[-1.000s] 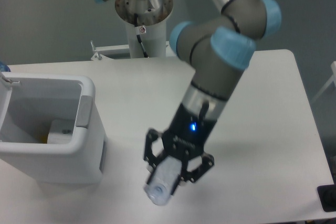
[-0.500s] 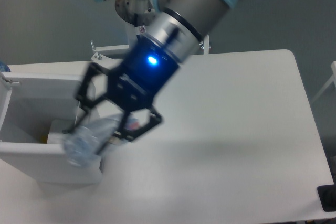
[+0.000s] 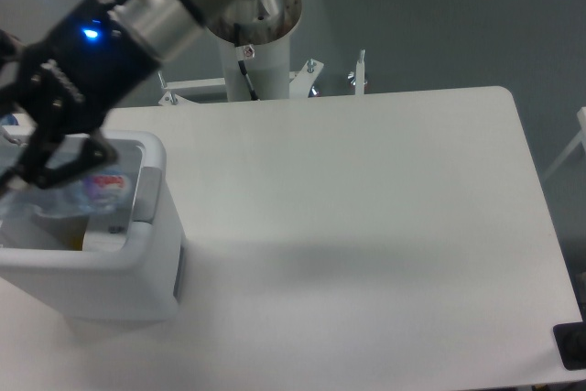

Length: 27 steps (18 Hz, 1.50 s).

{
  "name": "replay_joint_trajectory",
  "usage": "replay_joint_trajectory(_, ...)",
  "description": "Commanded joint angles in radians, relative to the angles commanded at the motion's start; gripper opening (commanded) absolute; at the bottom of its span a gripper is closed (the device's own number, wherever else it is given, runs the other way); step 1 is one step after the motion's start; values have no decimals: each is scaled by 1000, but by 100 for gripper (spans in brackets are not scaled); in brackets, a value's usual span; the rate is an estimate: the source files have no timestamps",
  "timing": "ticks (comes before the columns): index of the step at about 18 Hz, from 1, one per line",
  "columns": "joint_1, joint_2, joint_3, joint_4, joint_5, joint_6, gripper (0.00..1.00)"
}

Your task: Place the trash in the trash can

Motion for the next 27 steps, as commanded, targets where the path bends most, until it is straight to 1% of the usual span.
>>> replay_joint_trajectory(1,0,2,-6,3,3,2,100)
replay_joint_trajectory(6,1,26,-64,14,11,3,100)
replay_joint_trajectory(8,26,23,-74,14,11,3,100)
replay_joint_trajectory(11,151,14,-77,14,11,18,100)
replay_joint_trajectory(13,242,-9,-83,12,12,90,100)
replay_joint_trajectory(16,354,-37,-127,11,18,202,100)
replay_joint_trajectory(17,388,-44,-150,11,43,254,100)
replay_joint_trajectory(18,420,-55,-161,11,81,320,100)
replay_joint_trajectory(19,437,-67,-164,9,127,369,100)
replay_joint_trajectory(23,437,-103,-167,9,387,448,100)
replay_joint_trajectory(27,425,-110,-213,8,612,508,100)
